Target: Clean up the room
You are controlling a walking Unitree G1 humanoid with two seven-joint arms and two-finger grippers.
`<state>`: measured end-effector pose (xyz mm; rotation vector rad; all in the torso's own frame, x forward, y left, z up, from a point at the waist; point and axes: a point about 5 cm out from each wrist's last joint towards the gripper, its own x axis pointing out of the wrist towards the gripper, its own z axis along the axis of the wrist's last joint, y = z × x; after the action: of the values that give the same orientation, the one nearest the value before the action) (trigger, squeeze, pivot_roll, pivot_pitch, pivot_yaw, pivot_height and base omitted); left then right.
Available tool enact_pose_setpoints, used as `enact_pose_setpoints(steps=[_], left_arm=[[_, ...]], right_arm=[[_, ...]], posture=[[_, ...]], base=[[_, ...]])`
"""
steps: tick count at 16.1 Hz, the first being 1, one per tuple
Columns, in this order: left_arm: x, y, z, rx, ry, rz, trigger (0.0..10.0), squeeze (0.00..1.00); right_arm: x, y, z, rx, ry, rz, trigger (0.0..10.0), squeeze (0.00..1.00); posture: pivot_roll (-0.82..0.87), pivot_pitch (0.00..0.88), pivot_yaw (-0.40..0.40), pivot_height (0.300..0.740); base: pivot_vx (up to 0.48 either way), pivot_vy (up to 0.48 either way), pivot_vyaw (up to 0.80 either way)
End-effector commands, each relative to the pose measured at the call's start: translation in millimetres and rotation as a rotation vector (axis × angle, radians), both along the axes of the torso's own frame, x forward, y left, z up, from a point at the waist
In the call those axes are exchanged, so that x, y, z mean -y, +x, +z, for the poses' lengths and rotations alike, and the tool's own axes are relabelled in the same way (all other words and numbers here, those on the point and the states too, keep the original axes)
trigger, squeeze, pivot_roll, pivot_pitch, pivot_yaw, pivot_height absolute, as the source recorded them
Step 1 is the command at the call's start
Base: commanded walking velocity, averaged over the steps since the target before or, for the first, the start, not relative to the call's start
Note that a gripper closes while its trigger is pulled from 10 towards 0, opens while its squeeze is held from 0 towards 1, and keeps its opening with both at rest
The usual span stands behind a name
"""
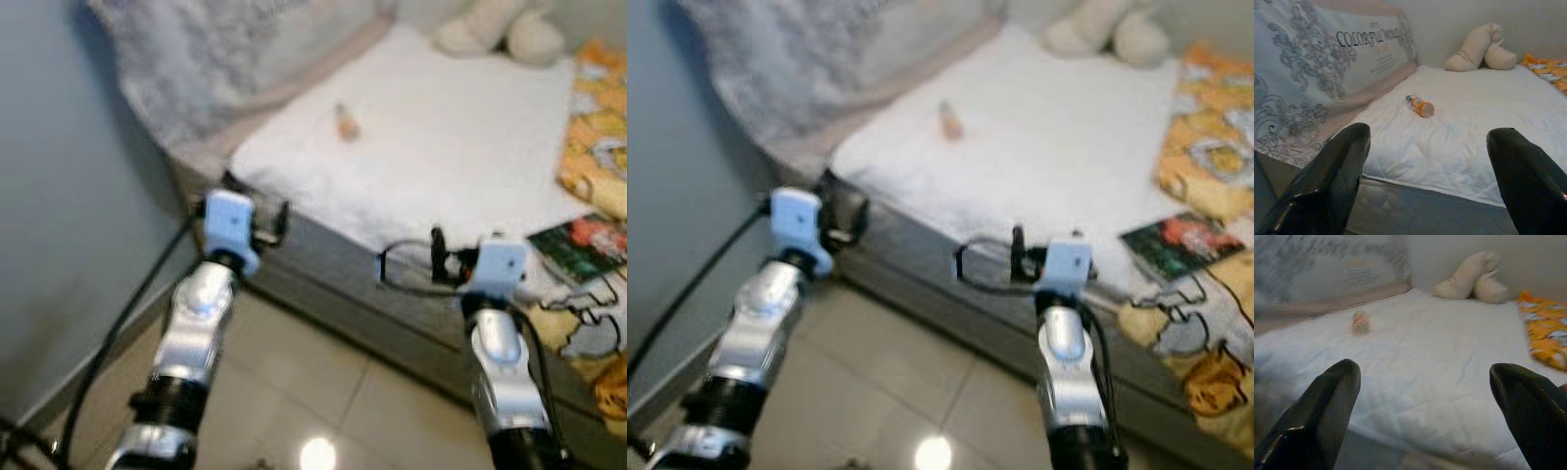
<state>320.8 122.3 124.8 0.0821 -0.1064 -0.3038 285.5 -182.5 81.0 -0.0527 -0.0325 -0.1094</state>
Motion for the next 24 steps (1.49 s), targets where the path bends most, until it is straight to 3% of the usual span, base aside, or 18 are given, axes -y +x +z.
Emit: enact_pose_setpoints(steps=[1, 2, 4, 7, 8, 11, 18, 19, 24], left_arm=[[2.7, -0.4, -3.7, -0.025, 0.017, -0.013, 10.0, 0.0], [2.2, -0.1, -5.8, -0.024, 0.035, -0.002, 10.0, 0.0], [0.4, 2.1, -4.3, -0.002, 0.08, 0.036, 10.0, 0.0], [-3.8, 4.0, -6.5, -0.06, -0.013, 0.048, 10.0, 0.0], [-6.2, 4.0, -7.3, -0.056, -0.004, 0.066, 10.0, 1.0], [-5.5, 4.5, -12.6, -0.068, 0.052, 0.078, 10.0, 1.0], [-2.7, 4.1, -25.0, -0.144, 0.051, 0.066, 10.0, 0.98], [-3.0, 4.3, -23.2, -0.126, 0.045, 0.078, 10.0, 0.0], [-15.5, 6.9, -17.8, -0.102, -0.029, 0.17, 10.0, 0.0]], right_arm=[[-0.4, -1.0, -3.0, -0.018, -0.008, 0.014, 10.0, 0.25], [-4.7, -2.0, -4.7, -0.033, -0.024, 0.037, 10.0, 0.0], [-7.5, -2.0, -6.1, -0.047, -0.029, 0.05, 10.0, 0.0], [-8.3, 2.7, -4.4, -0.055, -0.022, 0.061, 10.0, 0.0], [-6.6, 3.3, -4.9, -0.062, -0.027, 0.055, 10.0, 0.0], [-4.4, 1.4, -4.7, -0.054, -0.034, 0.042, 10.0, 0.0], [-2.1, 0.7, -5.1, -0.054, -0.038, 0.034, 10.0, 0.0], [-2.5, 1.5, -7.1, -0.072, -0.043, 0.037, 10.0, 0.0], [-2.1, 0.9, -6.4, -0.06, -0.051, 0.031, 10.0, 0.0]], posture=[[0.02, 0.0, 0.022, 0.74], [0.02, 0.0, 0.015, 0.74], [0.02, 0.0, 0.015, 0.74], [0.02, 0.0, 0.01, 0.74], [0.02, 0.0, 0.011, 0.74], [0.01, 0.0, 0.014, 0.74], [0.01, 0.0, 0.016, 0.74], [0.01, 0.0, 0.016, 0.74], [0.0, 0.0, 0.019, 0.74]], base=[[0.394, -0.27, 0.0], [0.412, 0.0, 0.0], [0.133, 0.0, 0.0], [0.097, 0.126, -0.23], [0.292, 0.379, -0.63], [0.25, 0.182, -0.19], [0.0, 0.0, 0.0], [0.0, 0.0, -0.47], [0.373, 0.0, -0.29]])
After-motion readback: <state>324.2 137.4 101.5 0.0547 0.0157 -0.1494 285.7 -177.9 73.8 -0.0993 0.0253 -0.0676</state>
